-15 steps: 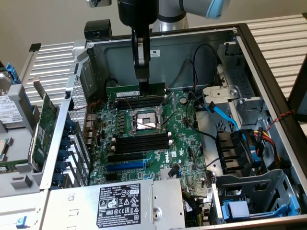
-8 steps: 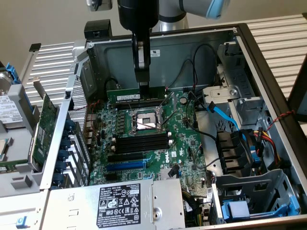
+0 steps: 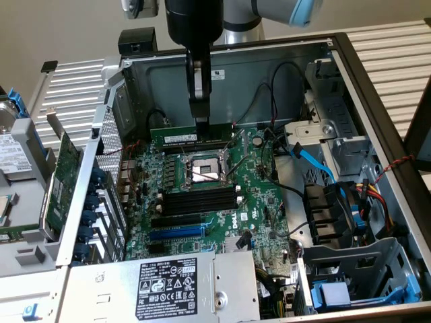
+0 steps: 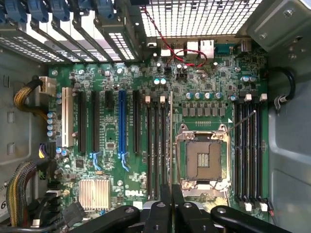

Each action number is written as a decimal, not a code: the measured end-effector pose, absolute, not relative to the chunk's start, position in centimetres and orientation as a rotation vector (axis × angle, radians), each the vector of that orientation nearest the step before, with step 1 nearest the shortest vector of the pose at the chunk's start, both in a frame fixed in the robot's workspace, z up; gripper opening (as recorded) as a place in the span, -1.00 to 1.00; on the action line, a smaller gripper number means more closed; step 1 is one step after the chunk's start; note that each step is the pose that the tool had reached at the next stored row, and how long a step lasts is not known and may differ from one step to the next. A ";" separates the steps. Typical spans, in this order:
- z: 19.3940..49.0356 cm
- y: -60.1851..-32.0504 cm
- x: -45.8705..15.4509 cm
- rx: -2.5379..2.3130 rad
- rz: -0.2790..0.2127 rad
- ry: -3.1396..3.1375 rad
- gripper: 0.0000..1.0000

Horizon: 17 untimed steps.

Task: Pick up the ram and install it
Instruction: 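Insert the ram into the slot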

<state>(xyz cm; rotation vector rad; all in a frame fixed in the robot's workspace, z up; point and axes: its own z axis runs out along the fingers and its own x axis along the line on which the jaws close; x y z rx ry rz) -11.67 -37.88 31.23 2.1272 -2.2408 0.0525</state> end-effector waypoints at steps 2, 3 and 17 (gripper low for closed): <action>30.9 -37.9 -11.7 2.127 0.053 -2.241 -0.75; 30.8 -37.9 -11.7 2.127 0.053 -2.241 -0.75; 29.1 -38.7 -11.7 2.127 0.053 -2.241 -0.75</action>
